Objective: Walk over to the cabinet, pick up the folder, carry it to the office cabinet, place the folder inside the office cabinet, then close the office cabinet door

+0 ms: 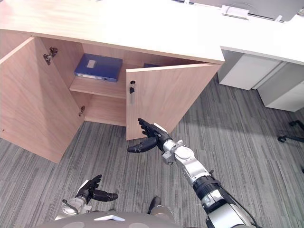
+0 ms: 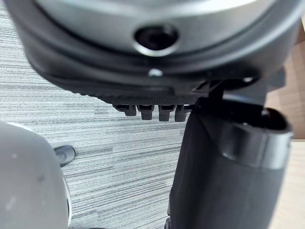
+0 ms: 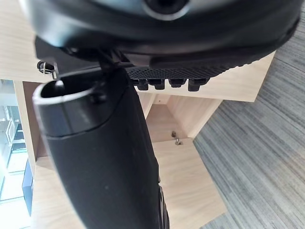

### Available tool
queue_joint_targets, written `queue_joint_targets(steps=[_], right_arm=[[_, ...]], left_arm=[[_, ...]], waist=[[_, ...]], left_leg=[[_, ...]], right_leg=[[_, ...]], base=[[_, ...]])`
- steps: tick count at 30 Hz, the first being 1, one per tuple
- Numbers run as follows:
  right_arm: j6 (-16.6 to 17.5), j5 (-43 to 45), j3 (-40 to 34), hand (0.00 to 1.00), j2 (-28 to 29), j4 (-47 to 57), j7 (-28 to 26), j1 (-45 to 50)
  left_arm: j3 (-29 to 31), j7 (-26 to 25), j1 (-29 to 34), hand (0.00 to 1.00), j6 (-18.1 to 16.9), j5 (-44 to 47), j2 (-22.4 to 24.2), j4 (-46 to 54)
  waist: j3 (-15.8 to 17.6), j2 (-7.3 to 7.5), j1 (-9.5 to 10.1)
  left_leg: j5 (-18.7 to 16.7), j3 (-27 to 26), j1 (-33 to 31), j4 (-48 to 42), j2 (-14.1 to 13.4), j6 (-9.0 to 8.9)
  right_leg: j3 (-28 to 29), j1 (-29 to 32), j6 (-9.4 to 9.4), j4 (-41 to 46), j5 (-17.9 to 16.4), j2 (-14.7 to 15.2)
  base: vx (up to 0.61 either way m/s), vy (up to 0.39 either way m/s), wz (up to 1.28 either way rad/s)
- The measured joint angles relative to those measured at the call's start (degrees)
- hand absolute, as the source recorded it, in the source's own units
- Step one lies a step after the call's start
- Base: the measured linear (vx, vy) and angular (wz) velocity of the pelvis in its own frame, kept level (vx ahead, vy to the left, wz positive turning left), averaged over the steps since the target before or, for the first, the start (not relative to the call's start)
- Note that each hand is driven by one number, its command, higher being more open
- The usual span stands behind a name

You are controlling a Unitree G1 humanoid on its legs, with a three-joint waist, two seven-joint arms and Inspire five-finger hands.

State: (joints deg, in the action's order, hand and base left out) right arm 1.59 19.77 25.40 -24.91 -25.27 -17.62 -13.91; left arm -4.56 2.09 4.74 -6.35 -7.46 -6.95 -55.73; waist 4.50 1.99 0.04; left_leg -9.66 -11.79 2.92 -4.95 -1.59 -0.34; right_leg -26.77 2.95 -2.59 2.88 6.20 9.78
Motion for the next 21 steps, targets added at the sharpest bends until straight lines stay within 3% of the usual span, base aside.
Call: queue_joint_targets(steps=[5, 10, 13, 21], right_arm=[[0.04, 1.31, 0.39, 1.0, -0.1, 1.21, -2.27, 1.97], [0.31, -1.54, 6.85, 1.0, 0.4, 0.11, -3.13, 2.22], [0.4, -6.12, 9.66, 1.0, 3.04, -4.52, -3.77, 2.08], [0.49, -12.83, 12.41, 1.0, 9.83, -12.99, -3.26, 1.42]], left_arm=[[0.49, 0.7, -0.05, 1.0, -0.09, 0.01, -0.06, 0.12], [0.56, 1.1, -0.31, 1.0, -0.89, 0.05, -0.1, 0.24], [0.7, 1.03, -1.16, 1.0, -0.94, 0.12, -0.1, 0.5], [5.07, 0.36, -1.46, 1.0, -1.0, 1.29, -0.2, 1.11]], waist=[[0.0, 0.0, 0.61], [-0.01, 0.0, 1.84], [0.0, 0.0, 4.44], [0.44, 0.64, 8.01]], left_leg=[[0.0, 1.32, -0.56, -0.48, -0.04, 0.0], [0.0, 5.75, -2.55, -2.39, -0.14, 0.0], [-0.02, 8.86, -4.22, -3.88, -0.12, -0.03], [-0.17, 17.6, -8.57, -8.01, 0.28, -0.28]], right_leg=[[-1.44, -0.38, 0.0, 0.01, -0.01, 0.18], [-5.6, -1.61, 0.0, 0.04, -0.06, 0.5], [-8.46, -2.37, 0.42, 0.18, -0.36, 0.65], [-14.23, -4.08, 0.98, 2.07, -0.86, 0.95]], base=[[0.01, 0.003, 0.14], [0.0, -0.022, 0.42], [-0.01, -0.021, 0.51], [-0.03, -0.011, 0.58]])
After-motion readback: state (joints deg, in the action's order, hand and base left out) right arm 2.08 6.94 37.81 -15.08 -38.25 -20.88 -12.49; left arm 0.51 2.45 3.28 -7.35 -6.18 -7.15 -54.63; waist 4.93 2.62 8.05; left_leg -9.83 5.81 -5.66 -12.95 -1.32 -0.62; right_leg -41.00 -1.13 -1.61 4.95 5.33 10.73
